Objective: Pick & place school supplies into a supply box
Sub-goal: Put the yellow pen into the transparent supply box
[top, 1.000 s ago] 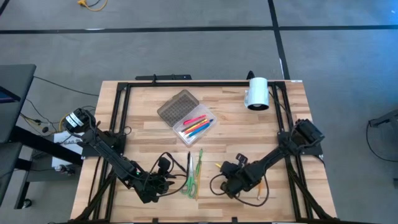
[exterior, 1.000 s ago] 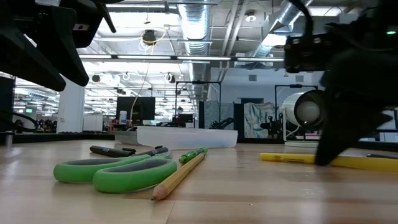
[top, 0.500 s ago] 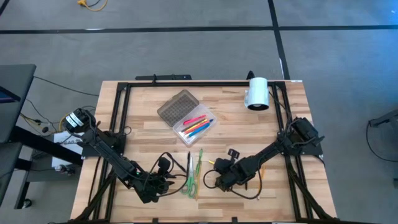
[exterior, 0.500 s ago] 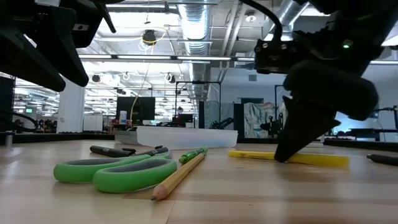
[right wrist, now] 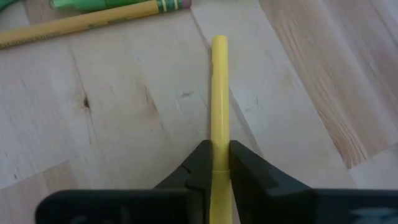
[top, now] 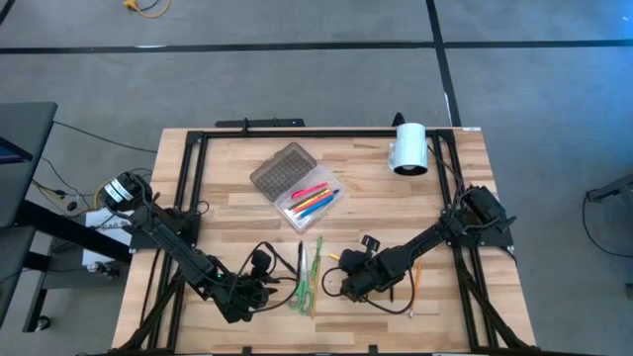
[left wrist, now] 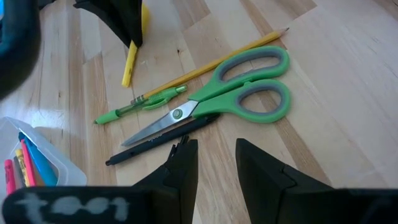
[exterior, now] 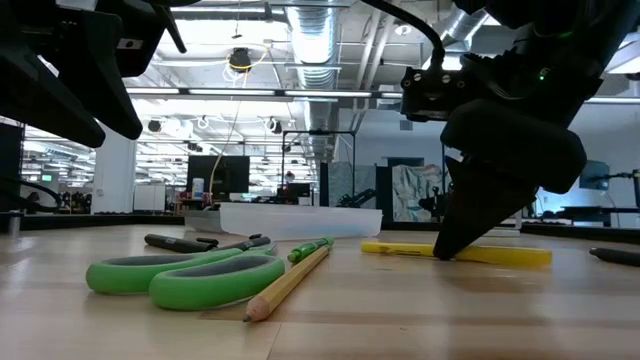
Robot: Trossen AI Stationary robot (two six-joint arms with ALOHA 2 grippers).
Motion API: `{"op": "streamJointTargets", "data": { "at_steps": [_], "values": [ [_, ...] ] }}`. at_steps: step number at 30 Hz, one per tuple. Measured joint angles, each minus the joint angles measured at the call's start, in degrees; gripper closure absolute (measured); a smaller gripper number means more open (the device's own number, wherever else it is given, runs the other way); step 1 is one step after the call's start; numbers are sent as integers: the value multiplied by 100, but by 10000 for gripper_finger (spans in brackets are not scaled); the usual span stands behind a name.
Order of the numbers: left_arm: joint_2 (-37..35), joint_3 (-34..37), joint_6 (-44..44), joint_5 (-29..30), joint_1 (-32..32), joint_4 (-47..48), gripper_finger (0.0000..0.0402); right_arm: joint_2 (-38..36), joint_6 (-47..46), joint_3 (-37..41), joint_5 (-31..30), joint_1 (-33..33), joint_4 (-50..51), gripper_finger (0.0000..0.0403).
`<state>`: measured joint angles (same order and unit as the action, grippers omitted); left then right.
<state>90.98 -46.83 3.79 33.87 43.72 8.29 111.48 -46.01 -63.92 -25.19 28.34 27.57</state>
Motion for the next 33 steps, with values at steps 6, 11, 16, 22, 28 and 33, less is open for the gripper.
{"op": "streamJointTargets", "data": {
  "at_steps": [6, 11, 16, 22, 28, 33],
  "values": [
    [0, 0, 0, 0, 0, 0, 303, -2, 3, -2, -4, 0, -13, 368],
    [0, 0, 0, 0, 0, 0, 303, -4, 6, 0, -7, 0, -17, 367],
    [0, 0, 2, 0, 0, 0, 303, -4, 139, 0, -27, 2, -44, 374],
    [0, 0, 2, -2, 0, 0, 303, -4, 166, 0, -50, -2, -68, 378],
    [0, 0, 2, -2, 0, 0, 303, -4, 371, 0, -71, -2, -99, 378],
    [0, 0, 2, -2, 0, 3, 303, -4, 680, 2, -360, -4, -132, 382]
  ]
}}
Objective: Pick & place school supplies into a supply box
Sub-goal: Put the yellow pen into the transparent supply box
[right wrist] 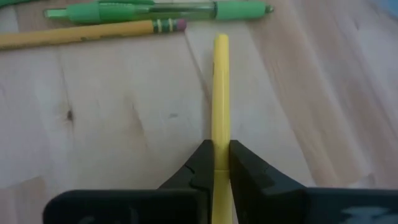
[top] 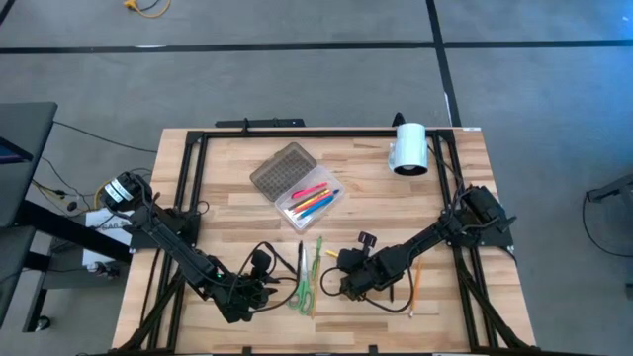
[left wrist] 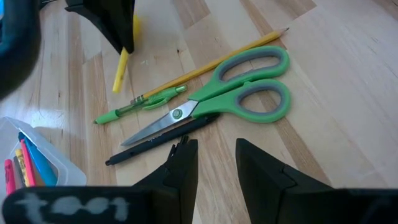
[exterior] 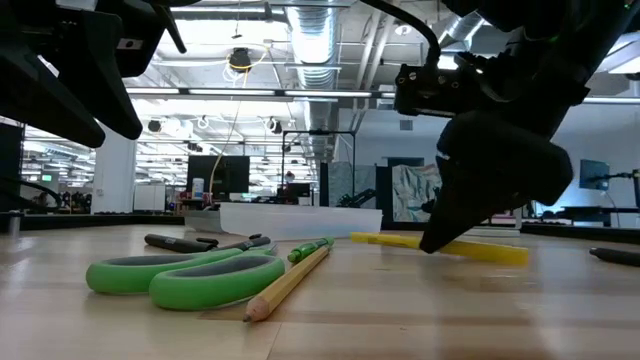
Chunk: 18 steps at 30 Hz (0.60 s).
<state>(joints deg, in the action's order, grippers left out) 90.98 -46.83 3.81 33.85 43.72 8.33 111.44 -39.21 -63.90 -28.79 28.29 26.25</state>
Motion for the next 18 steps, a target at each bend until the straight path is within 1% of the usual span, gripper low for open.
{"op": "streamJointTargets", "data": {
  "at_steps": [12, 18],
  "values": [
    [0, -2, 8, 0, 1, 107, 303, 0, 754, -11, -509, 15, -207, 388],
    [0, -2, 42, -1, 1, 141, 303, -2, 1099, -206, -712, 18, -185, 388]
  ]
}}
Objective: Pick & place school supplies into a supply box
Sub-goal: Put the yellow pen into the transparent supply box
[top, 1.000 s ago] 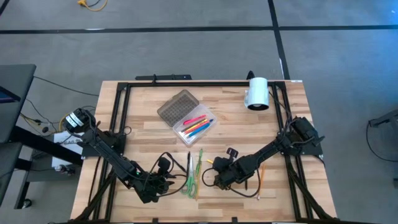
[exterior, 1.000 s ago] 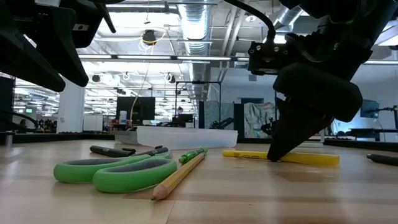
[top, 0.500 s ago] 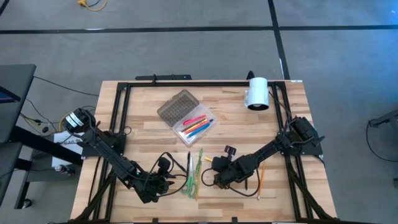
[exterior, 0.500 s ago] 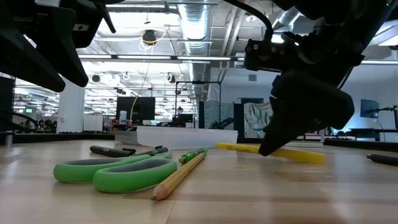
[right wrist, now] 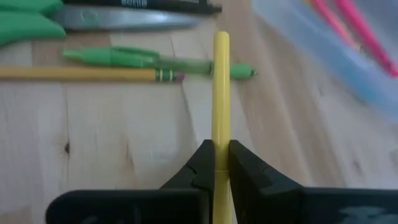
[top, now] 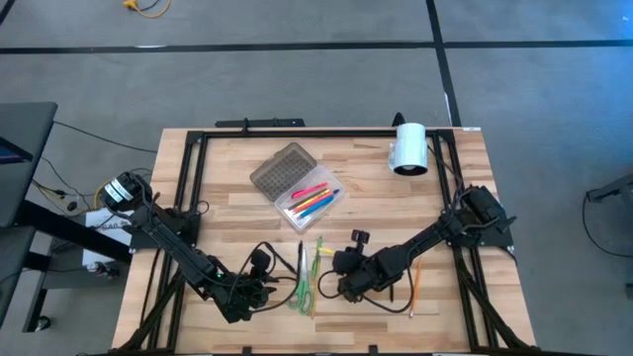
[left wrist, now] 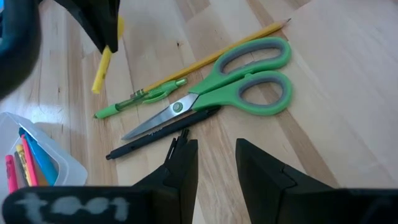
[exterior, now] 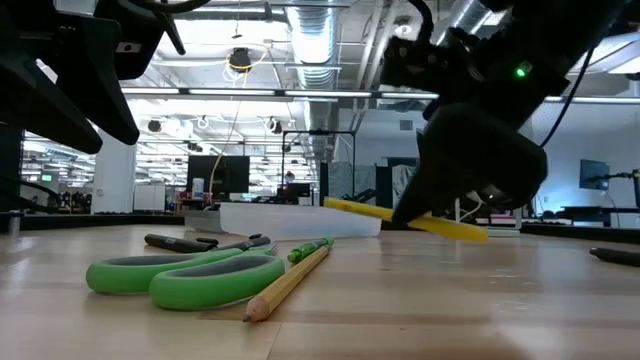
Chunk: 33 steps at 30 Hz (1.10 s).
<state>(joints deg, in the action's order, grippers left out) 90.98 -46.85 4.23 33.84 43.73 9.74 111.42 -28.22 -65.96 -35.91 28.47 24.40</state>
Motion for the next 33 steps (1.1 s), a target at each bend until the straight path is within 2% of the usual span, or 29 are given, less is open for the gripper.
{"op": "streamJointTargets", "data": {
  "at_steps": [9, 14, 18, 23, 33],
  "values": [
    [0, 0, 304, 2, 1, 392, 303, -2, 1213, -394, -546, -8, 44, 387],
    [0, 0, 413, 10, -1, 481, 303, -11, 2598, -535, -1122, -202, -79, 388],
    [0, 0, 413, 12, 1, 481, 303, -11, 3545, -535, -1265, -573, -240, 385],
    [0, 0, 413, 12, 0, 484, 303, -11, 4271, -535, -1091, -1204, -558, 388],
    [0, 0, 411, 6, 1, 568, 303, -11, 4775, -535, 122, -2338, -882, 381]
  ]
}}
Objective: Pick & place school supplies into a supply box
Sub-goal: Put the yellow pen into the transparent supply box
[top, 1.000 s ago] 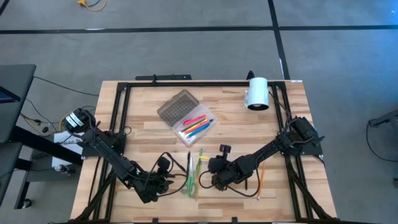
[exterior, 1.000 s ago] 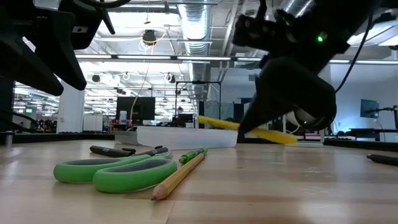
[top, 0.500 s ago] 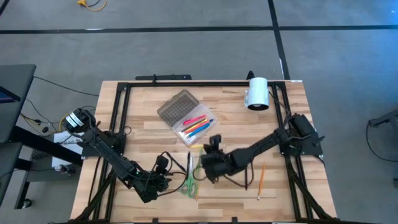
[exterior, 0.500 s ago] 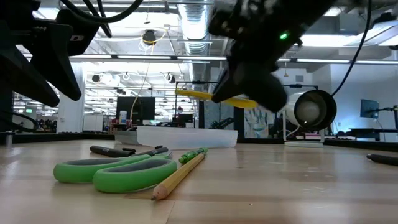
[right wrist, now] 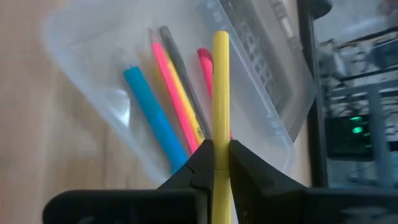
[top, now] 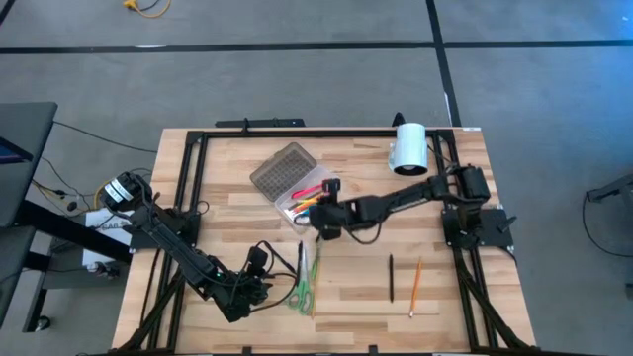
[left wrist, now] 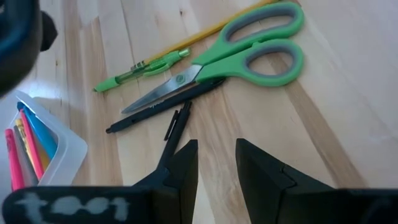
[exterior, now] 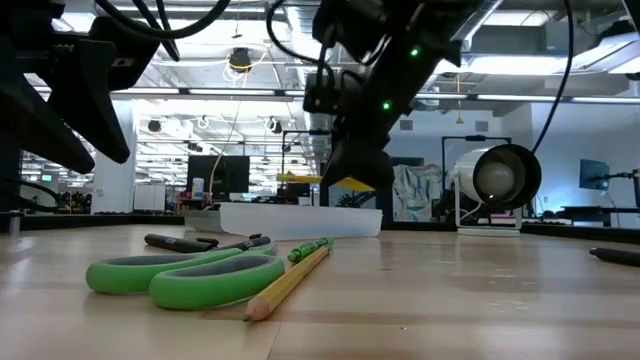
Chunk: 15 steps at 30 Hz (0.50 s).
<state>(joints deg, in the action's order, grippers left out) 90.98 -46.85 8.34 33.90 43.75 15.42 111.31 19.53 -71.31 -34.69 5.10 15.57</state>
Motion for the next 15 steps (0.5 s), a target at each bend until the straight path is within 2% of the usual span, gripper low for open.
{"op": "streamJointTargets", "data": {
  "at_steps": [7, 15],
  "values": [
    [0, 0, 0, 1, -2, 62, 303, 0, 157, 0, 545, -469, -320, 378],
    [0, 0, -2, 8, 0, 69, 303, 0, 117, 0, 998, -761, -411, 341]
  ]
}}
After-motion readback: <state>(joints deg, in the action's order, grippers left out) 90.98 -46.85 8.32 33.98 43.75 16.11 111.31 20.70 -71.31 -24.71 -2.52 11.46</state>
